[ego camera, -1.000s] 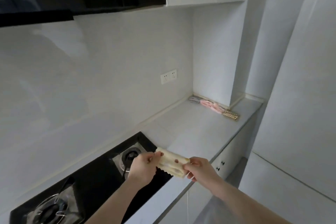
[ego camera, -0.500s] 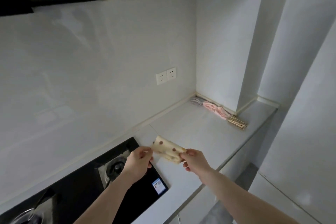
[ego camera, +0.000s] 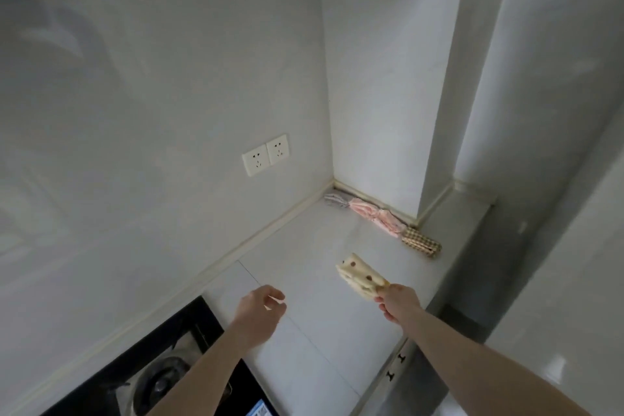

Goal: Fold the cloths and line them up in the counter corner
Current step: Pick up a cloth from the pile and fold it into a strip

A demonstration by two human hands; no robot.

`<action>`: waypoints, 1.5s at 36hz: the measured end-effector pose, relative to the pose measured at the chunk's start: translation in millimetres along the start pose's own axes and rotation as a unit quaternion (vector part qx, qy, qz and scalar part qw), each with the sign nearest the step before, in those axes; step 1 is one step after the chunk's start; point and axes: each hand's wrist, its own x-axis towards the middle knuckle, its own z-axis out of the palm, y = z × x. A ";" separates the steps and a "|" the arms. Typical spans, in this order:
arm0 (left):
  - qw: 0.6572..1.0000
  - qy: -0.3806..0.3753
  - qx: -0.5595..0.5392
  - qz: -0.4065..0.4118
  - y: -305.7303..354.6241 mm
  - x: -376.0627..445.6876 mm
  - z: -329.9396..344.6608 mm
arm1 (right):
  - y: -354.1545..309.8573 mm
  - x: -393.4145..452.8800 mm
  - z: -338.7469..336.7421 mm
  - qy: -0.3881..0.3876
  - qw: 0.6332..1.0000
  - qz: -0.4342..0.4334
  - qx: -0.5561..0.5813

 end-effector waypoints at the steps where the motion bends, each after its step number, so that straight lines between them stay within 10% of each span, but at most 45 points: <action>1: 1.000 0.004 0.003 -0.001 -1.3 6.8 -1.4 | -3.9 11.9 2.6 0.005 1.000 0.001 -0.010; 31: 0.976 0.156 0.024 -0.150 18.6 90.7 0.0 | -148.3 297.1 123.8 -0.118 0.983 0.022 -0.138; 54: 0.967 0.151 0.009 -0.204 2.8 80.9 1.5 | -173.1 281.5 161.9 -0.182 0.982 0.039 -0.015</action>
